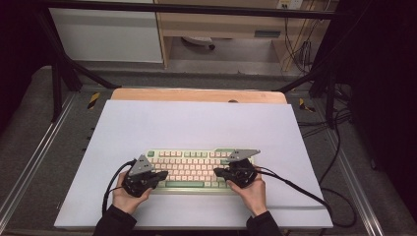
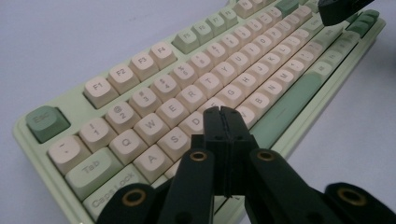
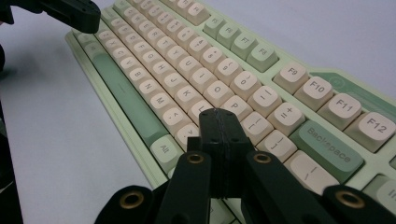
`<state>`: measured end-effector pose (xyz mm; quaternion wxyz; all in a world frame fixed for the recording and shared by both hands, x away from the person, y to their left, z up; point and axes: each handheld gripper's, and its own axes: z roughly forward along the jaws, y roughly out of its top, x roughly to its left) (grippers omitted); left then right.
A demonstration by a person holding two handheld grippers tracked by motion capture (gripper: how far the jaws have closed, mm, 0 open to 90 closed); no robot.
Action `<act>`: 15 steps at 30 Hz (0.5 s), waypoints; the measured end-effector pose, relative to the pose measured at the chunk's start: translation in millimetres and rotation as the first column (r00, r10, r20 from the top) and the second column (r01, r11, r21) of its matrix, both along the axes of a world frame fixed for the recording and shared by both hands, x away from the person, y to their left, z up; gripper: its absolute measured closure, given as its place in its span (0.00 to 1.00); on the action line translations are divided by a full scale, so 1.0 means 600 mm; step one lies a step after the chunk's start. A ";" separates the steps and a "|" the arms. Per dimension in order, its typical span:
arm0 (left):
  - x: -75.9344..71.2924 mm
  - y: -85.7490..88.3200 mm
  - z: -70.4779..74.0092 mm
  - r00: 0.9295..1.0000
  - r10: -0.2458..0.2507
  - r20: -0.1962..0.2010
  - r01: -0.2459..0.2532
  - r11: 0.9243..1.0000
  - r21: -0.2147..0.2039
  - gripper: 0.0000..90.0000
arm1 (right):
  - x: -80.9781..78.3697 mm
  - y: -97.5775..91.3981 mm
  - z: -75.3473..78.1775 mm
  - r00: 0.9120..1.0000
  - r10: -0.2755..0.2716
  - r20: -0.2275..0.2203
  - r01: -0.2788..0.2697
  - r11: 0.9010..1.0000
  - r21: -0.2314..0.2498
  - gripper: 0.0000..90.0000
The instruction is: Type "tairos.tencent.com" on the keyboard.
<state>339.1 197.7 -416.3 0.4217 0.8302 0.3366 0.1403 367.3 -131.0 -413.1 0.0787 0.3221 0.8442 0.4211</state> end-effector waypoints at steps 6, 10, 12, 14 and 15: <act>-0.002 0.021 0.000 1.000 0.017 -0.004 -0.017 1.000 0.001 1.00 | 0.002 0.001 0.002 1.000 -0.006 -0.004 0.006 1.000 0.011 1.00; -0.006 0.035 -0.002 1.000 0.025 -0.009 -0.025 1.000 0.002 1.00 | 0.002 0.003 0.004 1.000 -0.015 -0.009 0.015 1.000 0.012 1.00; -0.008 0.043 -0.003 1.000 0.029 -0.008 -0.029 1.000 0.002 1.00 | 0.004 0.007 0.005 1.000 -0.015 -0.001 0.015 1.000 0.013 1.00; -0.010 0.051 -0.003 0.999 0.034 -0.008 -0.034 0.999 -0.001 1.00 | 0.005 0.011 0.006 1.000 -0.013 0.000 0.013 1.000 0.013 1.00; -0.011 0.055 -0.003 0.999 0.037 -0.009 -0.037 0.999 -0.004 1.00 | 0.006 0.014 0.006 1.000 -0.016 0.000 0.016 1.000 0.013 1.00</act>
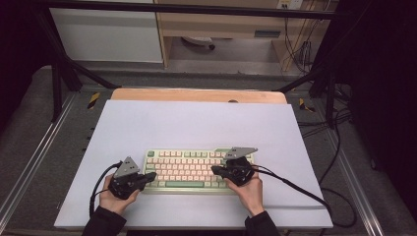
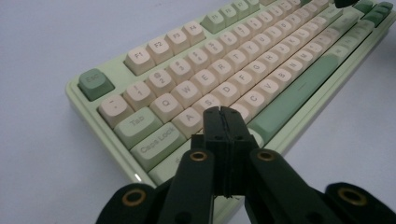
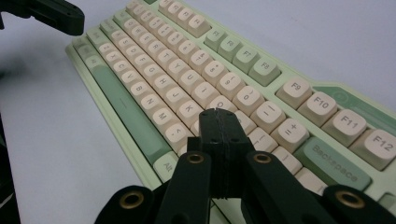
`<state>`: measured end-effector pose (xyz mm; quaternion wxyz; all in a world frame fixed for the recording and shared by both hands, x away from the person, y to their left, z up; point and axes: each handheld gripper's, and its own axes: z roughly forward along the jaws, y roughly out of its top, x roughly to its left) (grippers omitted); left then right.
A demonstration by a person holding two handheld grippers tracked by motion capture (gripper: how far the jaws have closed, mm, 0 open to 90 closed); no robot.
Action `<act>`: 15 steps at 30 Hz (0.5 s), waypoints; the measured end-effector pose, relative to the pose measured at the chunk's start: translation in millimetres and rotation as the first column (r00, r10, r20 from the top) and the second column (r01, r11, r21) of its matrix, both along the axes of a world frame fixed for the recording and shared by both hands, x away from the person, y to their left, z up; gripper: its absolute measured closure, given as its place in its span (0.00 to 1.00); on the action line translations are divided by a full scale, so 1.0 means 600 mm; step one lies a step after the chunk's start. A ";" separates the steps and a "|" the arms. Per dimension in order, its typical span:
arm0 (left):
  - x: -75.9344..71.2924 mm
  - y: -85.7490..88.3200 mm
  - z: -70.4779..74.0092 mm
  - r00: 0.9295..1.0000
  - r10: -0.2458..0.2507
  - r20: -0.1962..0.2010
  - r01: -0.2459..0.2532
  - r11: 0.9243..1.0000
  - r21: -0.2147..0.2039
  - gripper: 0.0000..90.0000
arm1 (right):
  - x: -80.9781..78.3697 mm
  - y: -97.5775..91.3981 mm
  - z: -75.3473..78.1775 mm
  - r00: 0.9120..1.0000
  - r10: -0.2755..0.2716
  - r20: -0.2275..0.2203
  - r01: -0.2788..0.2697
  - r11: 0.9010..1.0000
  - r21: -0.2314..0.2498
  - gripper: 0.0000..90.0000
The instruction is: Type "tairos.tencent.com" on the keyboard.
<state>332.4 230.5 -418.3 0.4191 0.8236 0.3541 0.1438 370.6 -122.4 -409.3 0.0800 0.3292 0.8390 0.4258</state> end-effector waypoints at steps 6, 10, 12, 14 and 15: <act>-0.003 0.012 -0.003 1.000 0.005 -0.003 -0.005 1.000 0.003 1.00 | 0.009 0.016 0.002 1.000 -0.002 -0.001 0.002 1.000 0.004 1.00; -0.003 0.017 -0.005 1.000 0.010 -0.004 -0.010 1.000 0.004 1.00 | 0.015 0.024 -0.001 1.000 -0.014 -0.001 0.014 1.000 -0.001 1.00; -0.003 0.021 -0.005 1.000 0.014 -0.005 -0.014 1.000 0.005 1.00 | 0.018 0.028 -0.003 1.000 -0.015 0.001 0.015 1.000 -0.003 1.00; -0.003 0.023 -0.006 1.000 0.016 -0.006 -0.016 1.000 0.004 1.00 | 0.021 0.034 -0.005 1.000 -0.016 -0.004 0.016 1.000 -0.006 1.00; -0.003 0.023 -0.006 1.000 0.017 -0.006 -0.017 1.000 0.003 1.00 | 0.022 0.037 -0.006 1.000 -0.017 -0.004 0.017 1.000 -0.008 1.00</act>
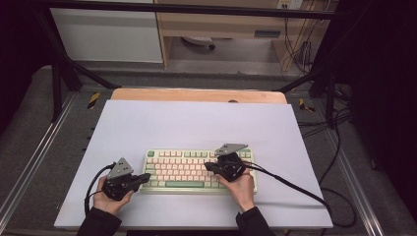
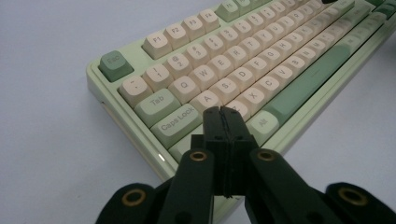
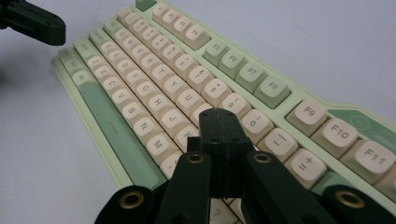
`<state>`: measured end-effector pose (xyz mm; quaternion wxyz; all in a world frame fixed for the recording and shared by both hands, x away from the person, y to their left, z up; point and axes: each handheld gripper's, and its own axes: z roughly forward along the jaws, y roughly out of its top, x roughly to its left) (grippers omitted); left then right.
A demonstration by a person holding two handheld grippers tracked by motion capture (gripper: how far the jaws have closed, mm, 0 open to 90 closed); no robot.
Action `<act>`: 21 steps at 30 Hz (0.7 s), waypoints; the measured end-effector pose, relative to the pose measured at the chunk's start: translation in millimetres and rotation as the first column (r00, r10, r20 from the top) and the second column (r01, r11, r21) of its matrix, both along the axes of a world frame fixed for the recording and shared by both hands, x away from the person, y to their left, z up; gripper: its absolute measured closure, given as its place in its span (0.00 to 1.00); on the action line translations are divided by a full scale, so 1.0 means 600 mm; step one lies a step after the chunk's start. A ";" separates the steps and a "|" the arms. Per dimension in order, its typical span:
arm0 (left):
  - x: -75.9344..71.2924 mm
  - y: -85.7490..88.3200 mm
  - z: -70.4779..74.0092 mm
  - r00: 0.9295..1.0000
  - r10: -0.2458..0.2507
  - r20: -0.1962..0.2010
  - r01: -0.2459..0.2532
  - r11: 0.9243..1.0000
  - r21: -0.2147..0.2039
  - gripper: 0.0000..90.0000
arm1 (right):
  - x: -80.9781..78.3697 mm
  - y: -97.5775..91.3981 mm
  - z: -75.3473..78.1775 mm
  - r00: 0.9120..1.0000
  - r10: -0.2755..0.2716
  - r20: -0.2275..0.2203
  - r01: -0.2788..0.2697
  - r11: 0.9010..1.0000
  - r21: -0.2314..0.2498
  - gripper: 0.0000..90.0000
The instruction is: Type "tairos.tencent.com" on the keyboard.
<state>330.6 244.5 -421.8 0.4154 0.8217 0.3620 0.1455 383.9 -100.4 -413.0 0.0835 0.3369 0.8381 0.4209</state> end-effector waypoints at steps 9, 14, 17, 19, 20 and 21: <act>0.002 0.005 -0.001 1.000 0.007 -0.002 -0.007 1.000 -0.004 1.00 | 0.017 0.014 -0.019 1.000 -0.013 -0.016 0.013 1.000 -0.015 1.00; 0.001 0.006 -0.001 1.000 0.010 -0.001 -0.010 1.000 -0.007 1.00 | 0.021 0.016 -0.025 1.000 -0.008 -0.019 0.008 1.000 -0.013 1.00; 0.002 0.006 -0.002 1.000 0.010 -0.003 -0.010 1.000 -0.005 1.00 | 0.022 0.017 -0.026 1.000 -0.010 -0.023 0.010 1.000 -0.011 1.00; 0.002 0.006 -0.002 1.000 0.010 -0.004 -0.010 1.000 -0.005 1.00 | 0.022 0.018 -0.029 1.000 -0.010 -0.029 0.009 1.000 -0.019 1.00; 0.002 0.006 -0.002 1.000 0.010 -0.004 -0.010 1.000 -0.005 1.00 | 0.023 0.019 -0.031 1.000 -0.003 -0.027 0.003 1.000 -0.015 1.00; 0.002 0.006 -0.003 1.000 0.010 -0.004 -0.010 1.000 -0.004 1.00 | 0.022 0.020 -0.031 1.000 -0.006 -0.024 0.006 1.000 -0.015 1.00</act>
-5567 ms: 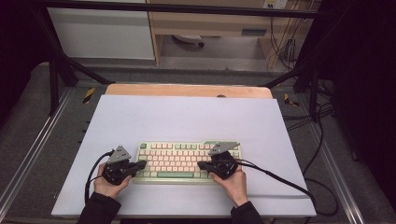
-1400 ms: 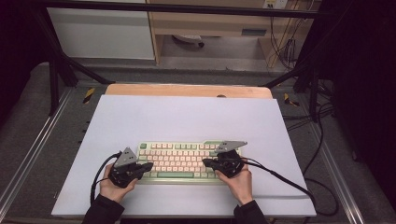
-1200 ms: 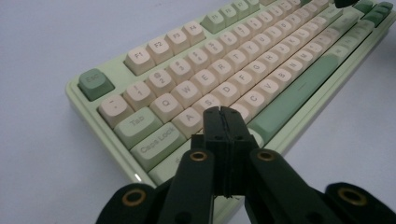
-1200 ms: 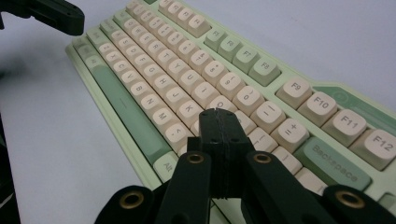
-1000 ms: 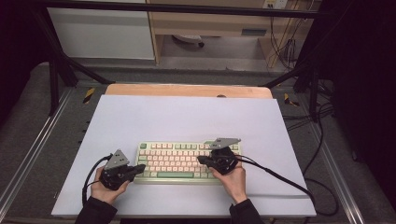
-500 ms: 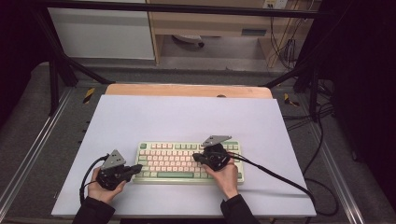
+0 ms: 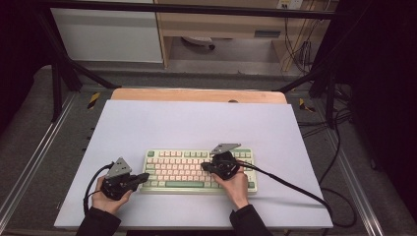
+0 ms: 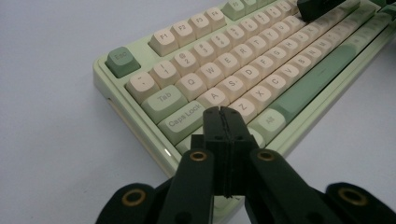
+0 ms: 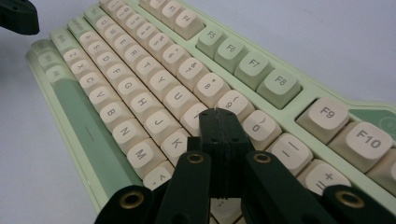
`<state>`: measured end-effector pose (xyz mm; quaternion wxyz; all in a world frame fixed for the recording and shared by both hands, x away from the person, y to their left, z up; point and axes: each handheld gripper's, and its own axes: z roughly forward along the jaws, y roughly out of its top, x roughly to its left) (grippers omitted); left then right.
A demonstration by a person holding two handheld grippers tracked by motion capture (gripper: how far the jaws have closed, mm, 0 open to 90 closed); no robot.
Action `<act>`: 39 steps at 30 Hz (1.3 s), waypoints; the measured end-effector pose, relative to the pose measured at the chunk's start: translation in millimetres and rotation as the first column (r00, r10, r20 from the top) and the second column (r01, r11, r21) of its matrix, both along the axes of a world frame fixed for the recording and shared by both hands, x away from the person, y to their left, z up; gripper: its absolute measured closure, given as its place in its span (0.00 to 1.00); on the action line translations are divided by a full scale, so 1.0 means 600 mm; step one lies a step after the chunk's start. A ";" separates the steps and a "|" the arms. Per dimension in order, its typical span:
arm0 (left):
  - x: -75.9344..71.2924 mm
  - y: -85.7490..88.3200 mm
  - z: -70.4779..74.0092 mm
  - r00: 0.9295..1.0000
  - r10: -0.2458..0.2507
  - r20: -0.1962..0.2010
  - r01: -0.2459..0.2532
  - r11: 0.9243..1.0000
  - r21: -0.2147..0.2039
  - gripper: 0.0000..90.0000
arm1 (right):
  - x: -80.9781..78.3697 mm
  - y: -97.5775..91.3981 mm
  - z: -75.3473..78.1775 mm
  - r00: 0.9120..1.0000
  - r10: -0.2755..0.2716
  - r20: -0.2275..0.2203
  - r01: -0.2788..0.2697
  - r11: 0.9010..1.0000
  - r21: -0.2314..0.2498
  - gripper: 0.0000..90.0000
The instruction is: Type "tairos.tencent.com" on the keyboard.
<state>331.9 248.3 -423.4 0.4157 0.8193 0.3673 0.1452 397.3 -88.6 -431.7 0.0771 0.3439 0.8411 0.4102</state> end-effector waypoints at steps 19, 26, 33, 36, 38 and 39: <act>0.001 0.001 -0.002 1.000 0.003 -0.002 -0.003 1.000 0.000 1.00 | -0.027 -0.013 0.037 0.999 0.034 0.030 -0.034 0.999 0.005 1.00; 0.000 0.001 -0.002 1.000 0.003 0.002 -0.003 1.000 -0.003 1.00 | -0.038 -0.006 0.044 0.998 0.061 0.034 -0.061 0.998 -0.004 1.00; 0.001 0.001 -0.002 1.000 0.003 0.001 -0.003 1.000 -0.002 1.00 | -0.043 0.008 0.037 0.996 0.085 0.021 -0.085 0.996 -0.006 1.00; 0.000 0.001 -0.002 1.000 0.003 0.001 -0.003 1.000 -0.004 1.00 | -0.045 0.015 0.034 0.995 0.094 0.021 -0.094 0.995 -0.010 1.00; 0.000 0.001 -0.002 1.000 0.003 0.002 -0.003 1.000 -0.004 1.00 | -0.045 0.020 0.031 0.995 0.098 0.020 -0.098 0.995 -0.009 1.00; 0.000 0.001 -0.002 1.000 0.003 0.002 -0.003 1.000 -0.004 1.00 | -0.045 0.021 0.031 0.995 0.102 0.015 -0.102 0.995 -0.009 1.00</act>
